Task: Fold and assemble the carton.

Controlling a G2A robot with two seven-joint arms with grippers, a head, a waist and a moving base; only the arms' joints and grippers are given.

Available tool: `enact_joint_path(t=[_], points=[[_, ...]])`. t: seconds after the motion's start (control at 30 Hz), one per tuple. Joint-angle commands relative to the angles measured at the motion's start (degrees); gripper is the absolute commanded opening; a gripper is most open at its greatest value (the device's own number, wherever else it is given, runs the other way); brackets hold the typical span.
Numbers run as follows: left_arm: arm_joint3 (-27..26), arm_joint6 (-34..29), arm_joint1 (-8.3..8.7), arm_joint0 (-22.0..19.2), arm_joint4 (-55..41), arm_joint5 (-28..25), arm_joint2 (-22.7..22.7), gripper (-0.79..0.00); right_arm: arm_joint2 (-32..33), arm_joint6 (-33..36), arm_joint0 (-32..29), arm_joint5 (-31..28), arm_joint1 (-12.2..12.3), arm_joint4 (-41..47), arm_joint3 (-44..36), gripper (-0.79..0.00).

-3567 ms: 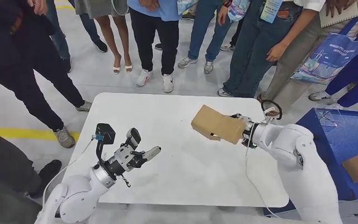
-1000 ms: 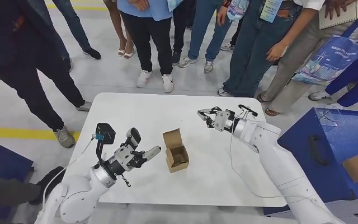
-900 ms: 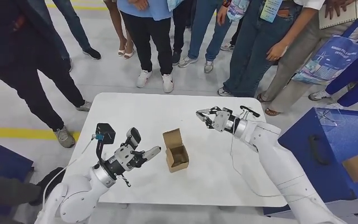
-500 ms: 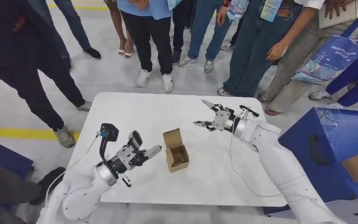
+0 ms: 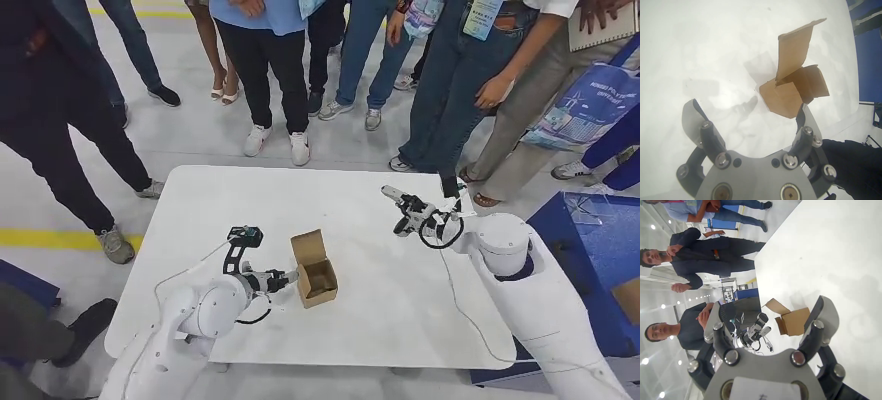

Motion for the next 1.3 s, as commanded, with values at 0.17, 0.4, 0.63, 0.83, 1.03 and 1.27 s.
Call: enact_joint_path(t=[0.17, 0.4, 0.63, 0.83, 1.03, 1.27], points=[[6.11, 0.67, -1.33, -3.76, -0.58, 0.33, 3.88, 0.000, -6.81, 8.31, 1.13, -2.93, 0.68, -17.07, -0.43, 0.000], [9.05, 0.98, -2.13, -5.39, -0.78, 0.98, 5.33, 0.000, -11.56, 13.75, 2.37, -5.02, 0.81, -29.48, -2.90, 0.000], [12.59, 1.24, -3.07, -7.25, -0.49, 1.88, 7.18, 0.000, -16.68, 14.98, 3.91, -4.33, -0.25, -36.22, -2.90, 0.000], [13.35, 1.38, -3.54, -7.90, -0.74, 2.18, 7.38, 0.000, -21.39, 14.75, 5.63, -4.19, -2.03, -38.09, -1.29, 0.000], [12.71, 1.32, -3.59, -7.55, -1.12, 1.85, 6.42, 0.000, -23.47, 14.37, 7.34, -4.15, -3.54, -37.52, -0.10, 0.000], [13.05, 0.67, -3.74, -7.81, -0.96, 1.38, 5.93, 0.000, -26.07, 14.31, 8.60, -3.50, -4.90, -40.25, 1.33, 0.000]])
